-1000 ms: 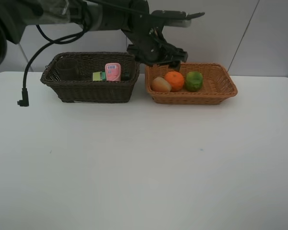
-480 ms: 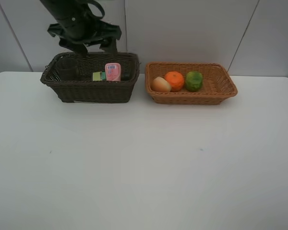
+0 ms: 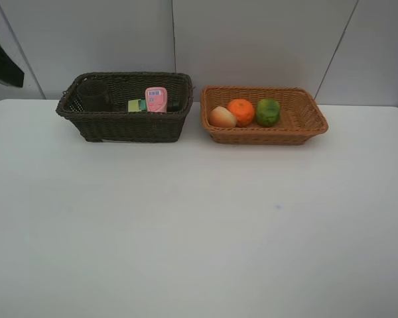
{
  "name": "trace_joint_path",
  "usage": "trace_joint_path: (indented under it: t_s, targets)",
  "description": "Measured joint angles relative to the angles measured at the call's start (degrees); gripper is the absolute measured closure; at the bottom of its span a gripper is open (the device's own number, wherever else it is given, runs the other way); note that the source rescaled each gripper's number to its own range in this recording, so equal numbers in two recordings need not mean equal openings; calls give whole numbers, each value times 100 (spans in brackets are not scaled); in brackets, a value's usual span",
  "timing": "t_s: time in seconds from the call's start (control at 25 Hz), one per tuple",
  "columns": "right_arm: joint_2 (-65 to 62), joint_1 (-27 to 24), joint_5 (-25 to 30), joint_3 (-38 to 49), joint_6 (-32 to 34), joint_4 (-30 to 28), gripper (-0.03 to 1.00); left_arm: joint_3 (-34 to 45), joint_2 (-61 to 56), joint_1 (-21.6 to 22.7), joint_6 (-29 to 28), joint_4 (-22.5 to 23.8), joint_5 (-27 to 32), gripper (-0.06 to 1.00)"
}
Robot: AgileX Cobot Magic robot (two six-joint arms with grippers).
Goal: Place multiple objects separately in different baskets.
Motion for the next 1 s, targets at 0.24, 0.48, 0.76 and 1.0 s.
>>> trace_joint_path:
  t_s: [0.24,0.48,0.76,1.0]
  targets:
    - [0,0,0,0,0,0,-3,1098,-2190,4,173,0,428,-5]
    - [0,0,0,0,0,0,-3,1901,-3834,4,431,0,878,-6]
    - [0,0,0,0,0,0,-3,2131,-4759,4,437,0,1044,-6]
    - [0,0,0,0,0,0,-3,2131,-4814,4,443,-40,1597,-6]
